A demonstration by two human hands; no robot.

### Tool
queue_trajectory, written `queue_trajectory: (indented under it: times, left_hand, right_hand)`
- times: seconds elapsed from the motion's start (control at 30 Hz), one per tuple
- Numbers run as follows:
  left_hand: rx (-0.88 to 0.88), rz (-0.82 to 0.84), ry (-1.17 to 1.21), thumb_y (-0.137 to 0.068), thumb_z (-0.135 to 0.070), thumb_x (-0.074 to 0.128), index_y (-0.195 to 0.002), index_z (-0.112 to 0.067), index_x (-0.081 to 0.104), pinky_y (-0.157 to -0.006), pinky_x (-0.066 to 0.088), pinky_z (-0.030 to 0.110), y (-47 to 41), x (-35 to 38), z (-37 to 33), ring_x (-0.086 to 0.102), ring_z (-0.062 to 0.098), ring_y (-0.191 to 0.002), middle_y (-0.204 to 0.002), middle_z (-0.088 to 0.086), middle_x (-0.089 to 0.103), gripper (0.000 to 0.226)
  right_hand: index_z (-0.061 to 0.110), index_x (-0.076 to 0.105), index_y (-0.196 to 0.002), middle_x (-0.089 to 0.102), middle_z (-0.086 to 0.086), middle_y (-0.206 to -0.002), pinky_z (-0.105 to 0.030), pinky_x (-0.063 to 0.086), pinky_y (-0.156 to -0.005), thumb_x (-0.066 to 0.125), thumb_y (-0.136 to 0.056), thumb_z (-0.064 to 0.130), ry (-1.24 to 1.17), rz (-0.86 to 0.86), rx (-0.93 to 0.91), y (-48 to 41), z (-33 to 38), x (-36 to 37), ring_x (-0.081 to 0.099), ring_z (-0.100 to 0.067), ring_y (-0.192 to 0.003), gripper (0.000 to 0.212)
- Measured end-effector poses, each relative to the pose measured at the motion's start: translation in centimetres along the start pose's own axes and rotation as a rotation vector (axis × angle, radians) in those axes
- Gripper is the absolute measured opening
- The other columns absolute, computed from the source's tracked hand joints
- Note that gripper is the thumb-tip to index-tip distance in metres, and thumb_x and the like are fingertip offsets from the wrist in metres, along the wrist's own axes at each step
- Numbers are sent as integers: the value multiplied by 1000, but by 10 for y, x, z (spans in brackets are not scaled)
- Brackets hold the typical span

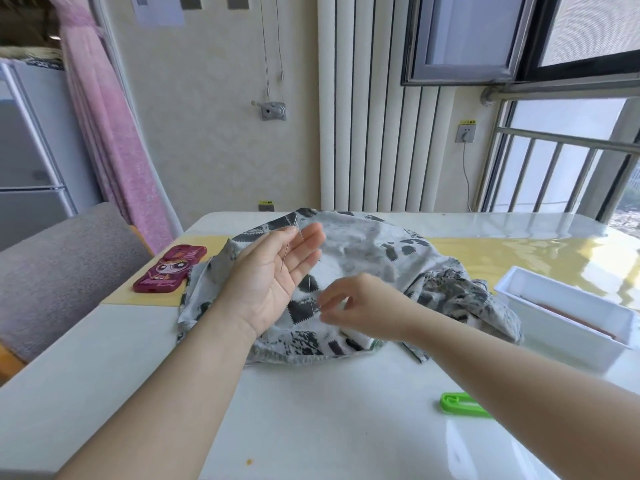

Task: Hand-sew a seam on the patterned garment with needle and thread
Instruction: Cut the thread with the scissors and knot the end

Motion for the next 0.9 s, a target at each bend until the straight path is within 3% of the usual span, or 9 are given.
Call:
queue_trajectory:
  times: [0.13,0.23,0.4,0.57,0.63,0.73,0.8,0.9]
  left_hand:
    - [6,-2,-4,-97,-6,43,-83,-11,56,-73,58,25,2,3,-2,72,14,-82,-90,8,74,19]
    - [17,1,-6,-97,-6,44,-80,-10,57,-75,58,25,4,5,-6,72,14,-81,-89,8,74,22]
    - [38,0,-1,-97,-6,44,-78,-11,57,-79,57,26,5,6,-11,72,15,-81,-90,10,74,23]
    - [45,-1,10,-97,-6,44,-78,-11,56,-80,56,27,6,8,-13,72,15,-82,-91,10,73,23]
    - [54,-4,13,-97,-7,45,-79,-11,56,-80,57,27,5,7,-15,72,16,-82,-91,10,73,22]
    - [69,2,2,-97,-7,45,-79,-13,56,-78,58,26,4,7,-19,72,15,-83,-91,9,74,21]
    - [80,2,-4,-97,-7,45,-78,-14,55,-78,58,25,4,7,-23,72,15,-83,-90,8,74,22]
    - [90,-1,0,-97,-7,46,-78,-14,56,-77,58,25,4,9,-27,72,15,-82,-89,7,74,22]
  right_hand:
    - [19,52,-131,58,5,-126,-26,52,-88,68,-85,31,-159,67,117,-7,3,20,68,-12,-81,50]
    - [18,54,-128,61,3,-121,-20,53,-78,66,-87,26,-224,-15,150,-12,3,21,69,-16,-81,43]
    - [20,61,-124,58,6,-129,-21,41,-96,66,-87,27,-102,-48,140,-14,4,18,56,-10,-110,38]
    - [20,74,-90,59,14,-95,-20,40,-78,66,-87,27,-134,-135,127,-22,-3,19,52,1,-79,11]
    - [22,72,-84,56,18,-87,-18,38,-72,67,-86,28,-140,-172,133,-22,-6,16,50,3,-72,9]
    - [21,71,-86,62,14,-73,-10,38,-51,64,-88,29,-133,-222,169,-20,-13,7,54,3,-54,11]
    - [19,72,-91,70,7,-83,-6,39,-49,62,-90,29,-80,-220,189,-20,-18,1,59,-3,-60,14]
    - [15,72,-96,70,6,-102,-5,36,-59,60,-91,24,10,-185,182,-19,-22,-5,51,7,-67,16]
Point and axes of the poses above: each hand's wrist, its own y-axis away from the middle knuckle, its own x-axis out of the palm, z = x × y, the point moved 1 cm from there along -y, towards the middle knuckle
